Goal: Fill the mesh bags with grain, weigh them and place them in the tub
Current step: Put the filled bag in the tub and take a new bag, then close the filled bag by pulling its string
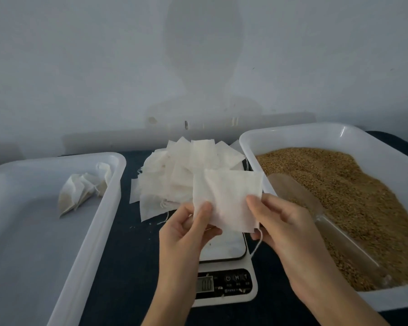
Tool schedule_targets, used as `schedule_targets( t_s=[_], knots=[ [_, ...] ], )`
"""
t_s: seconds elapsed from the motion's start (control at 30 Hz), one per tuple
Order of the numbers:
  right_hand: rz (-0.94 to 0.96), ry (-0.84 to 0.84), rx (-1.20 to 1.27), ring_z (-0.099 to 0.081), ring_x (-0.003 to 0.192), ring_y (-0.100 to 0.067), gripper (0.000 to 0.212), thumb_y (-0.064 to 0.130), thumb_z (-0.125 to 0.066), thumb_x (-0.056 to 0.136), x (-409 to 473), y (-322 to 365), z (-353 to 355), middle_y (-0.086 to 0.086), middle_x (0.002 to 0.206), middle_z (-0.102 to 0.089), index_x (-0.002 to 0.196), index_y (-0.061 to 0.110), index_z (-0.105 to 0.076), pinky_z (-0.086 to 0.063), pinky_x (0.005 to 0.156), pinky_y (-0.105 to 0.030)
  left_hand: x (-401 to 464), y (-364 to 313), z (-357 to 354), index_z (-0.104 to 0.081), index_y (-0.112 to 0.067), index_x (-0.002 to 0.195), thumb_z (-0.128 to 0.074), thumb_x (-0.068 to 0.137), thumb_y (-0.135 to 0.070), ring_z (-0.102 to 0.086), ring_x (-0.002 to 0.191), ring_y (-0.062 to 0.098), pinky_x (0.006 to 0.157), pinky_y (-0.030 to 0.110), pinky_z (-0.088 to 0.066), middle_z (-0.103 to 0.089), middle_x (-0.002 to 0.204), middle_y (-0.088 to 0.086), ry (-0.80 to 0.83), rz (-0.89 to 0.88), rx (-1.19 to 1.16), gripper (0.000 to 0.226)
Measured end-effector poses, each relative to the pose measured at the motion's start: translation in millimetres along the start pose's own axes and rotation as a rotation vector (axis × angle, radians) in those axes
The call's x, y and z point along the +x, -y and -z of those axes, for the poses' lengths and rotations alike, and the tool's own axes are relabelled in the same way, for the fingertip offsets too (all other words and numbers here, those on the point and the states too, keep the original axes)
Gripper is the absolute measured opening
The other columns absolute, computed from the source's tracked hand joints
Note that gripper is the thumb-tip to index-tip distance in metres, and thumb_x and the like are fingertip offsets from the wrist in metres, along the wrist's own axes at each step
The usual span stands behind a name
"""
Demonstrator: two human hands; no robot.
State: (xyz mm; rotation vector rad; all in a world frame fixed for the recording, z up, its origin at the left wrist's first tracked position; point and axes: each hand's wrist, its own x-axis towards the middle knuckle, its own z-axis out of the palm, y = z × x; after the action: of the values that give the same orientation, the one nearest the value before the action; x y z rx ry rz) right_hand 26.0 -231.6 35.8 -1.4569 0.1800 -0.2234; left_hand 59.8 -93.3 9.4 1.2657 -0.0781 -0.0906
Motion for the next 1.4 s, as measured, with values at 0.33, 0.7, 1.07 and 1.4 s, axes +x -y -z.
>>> schedule_targets(
  t_s=[0.33, 0.7, 1.07, 1.4],
  knots=[
    [0.164, 0.118, -0.582, -0.05, 0.046, -0.01, 0.048, 0.057, -0.062, 0.073, 12.6, 12.9, 11.5, -0.004, 0.055, -0.06, 0.062, 0.011, -0.065, -0.037, 0.048, -0.016, 2.6, -14.3, -20.0, 0.005, -0.039, 0.146, -0.081, 0.065, -0.038, -0.027, 0.139, -0.003, 0.12, 0.051, -0.005, -0.023, 0.145, -0.031, 0.4, -0.595, 1.006, 0.118],
    [0.222, 0.057, -0.54, -0.059, 0.055, 0.004, 0.009, 0.021, -0.068, 0.085, 21.3, 10.1, 22.3, 0.009, 0.065, -0.069, 0.086, 0.026, -0.061, -0.041, 0.056, -0.006, 18.0, -2.1, -27.2, -0.037, -0.033, 0.111, -0.073, 0.076, -0.019, -0.046, 0.098, 0.0, 0.086, 0.03, -0.044, -0.049, 0.103, -0.019, 0.235, -0.508, 0.925, 0.052],
    [0.259, 0.19, -0.51, -0.059, 0.079, 0.004, 0.045, 0.062, -0.047, 0.081, 12.6, 9.5, 15.4, 0.019, 0.084, -0.06, 0.058, 0.027, -0.063, -0.045, 0.067, -0.014, 18.4, 3.9, -28.4, -0.057, -0.011, 0.104, -0.075, 0.053, -0.005, -0.057, 0.083, 0.023, 0.083, 0.043, -0.043, -0.057, 0.092, -0.002, -0.029, -0.656, 1.375, 0.055],
    [0.562, 0.179, -0.866, -0.051, 0.083, -0.006, 0.011, 0.032, -0.063, 0.088, 14.2, 13.4, 15.6, 0.018, 0.073, -0.056, 0.077, 0.029, -0.065, -0.039, 0.073, -0.017, 28.0, 2.6, -40.3, -0.04, -0.03, 0.086, -0.067, 0.079, -0.017, -0.052, 0.059, -0.005, 0.053, 0.012, -0.041, -0.055, 0.066, -0.012, 0.261, -0.27, 0.722, 0.031]
  ],
)
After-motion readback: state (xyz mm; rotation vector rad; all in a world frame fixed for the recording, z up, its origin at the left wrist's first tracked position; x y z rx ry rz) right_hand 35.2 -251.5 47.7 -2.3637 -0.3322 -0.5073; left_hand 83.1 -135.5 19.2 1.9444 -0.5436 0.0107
